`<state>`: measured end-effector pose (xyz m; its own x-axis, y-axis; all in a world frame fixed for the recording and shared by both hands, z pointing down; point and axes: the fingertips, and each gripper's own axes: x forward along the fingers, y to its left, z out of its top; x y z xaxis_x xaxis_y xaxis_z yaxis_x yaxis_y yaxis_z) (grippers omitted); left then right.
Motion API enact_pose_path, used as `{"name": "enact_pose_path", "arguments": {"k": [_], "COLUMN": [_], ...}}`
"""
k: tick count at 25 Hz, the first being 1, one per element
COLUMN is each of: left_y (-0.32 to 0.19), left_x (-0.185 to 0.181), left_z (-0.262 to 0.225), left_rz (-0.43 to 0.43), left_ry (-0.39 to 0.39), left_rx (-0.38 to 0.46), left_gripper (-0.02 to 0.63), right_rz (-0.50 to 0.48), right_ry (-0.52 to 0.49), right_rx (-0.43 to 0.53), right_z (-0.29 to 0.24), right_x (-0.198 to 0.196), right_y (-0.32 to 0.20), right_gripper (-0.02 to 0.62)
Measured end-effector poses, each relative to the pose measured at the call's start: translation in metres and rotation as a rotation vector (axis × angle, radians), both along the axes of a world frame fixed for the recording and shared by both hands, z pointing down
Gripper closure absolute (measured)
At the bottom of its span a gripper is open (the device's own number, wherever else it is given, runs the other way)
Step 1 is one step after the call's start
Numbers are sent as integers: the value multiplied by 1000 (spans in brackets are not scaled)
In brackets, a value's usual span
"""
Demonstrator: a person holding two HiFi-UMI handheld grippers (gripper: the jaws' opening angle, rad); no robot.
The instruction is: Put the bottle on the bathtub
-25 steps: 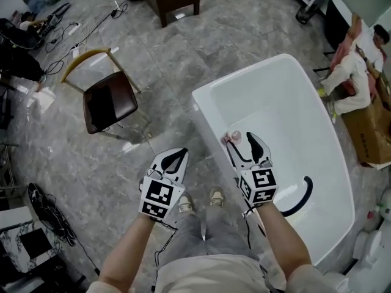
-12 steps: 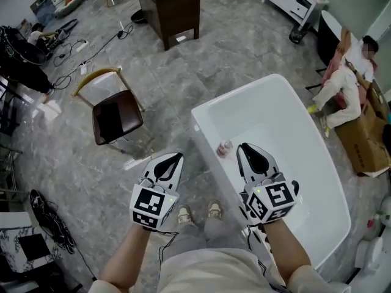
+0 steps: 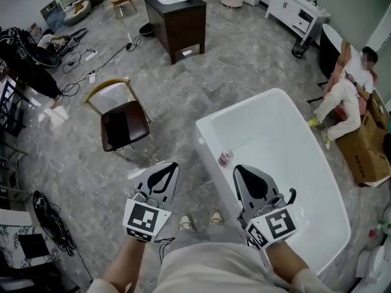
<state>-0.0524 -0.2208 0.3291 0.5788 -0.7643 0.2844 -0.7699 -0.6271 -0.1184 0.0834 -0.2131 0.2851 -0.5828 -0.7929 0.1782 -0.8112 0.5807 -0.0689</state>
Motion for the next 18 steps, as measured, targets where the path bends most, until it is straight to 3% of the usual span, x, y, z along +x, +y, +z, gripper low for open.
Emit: {"name": "enact_pose_path", "arguments": {"k": [5, 18], "left_y": [7, 8], "left_x": [-11, -2], "left_z": [-13, -35], "left_rz": [-41, -57], "left_ry": [20, 39], "left_rx": [8, 44], "left_gripper": [586, 586], "right_rz": [-27, 9], "right_ry": [1, 15], "right_rx": [13, 26], "right_z": [-10, -13], "right_x": [-3, 16], "right_y": [3, -13], "right_gripper": [566, 566]}}
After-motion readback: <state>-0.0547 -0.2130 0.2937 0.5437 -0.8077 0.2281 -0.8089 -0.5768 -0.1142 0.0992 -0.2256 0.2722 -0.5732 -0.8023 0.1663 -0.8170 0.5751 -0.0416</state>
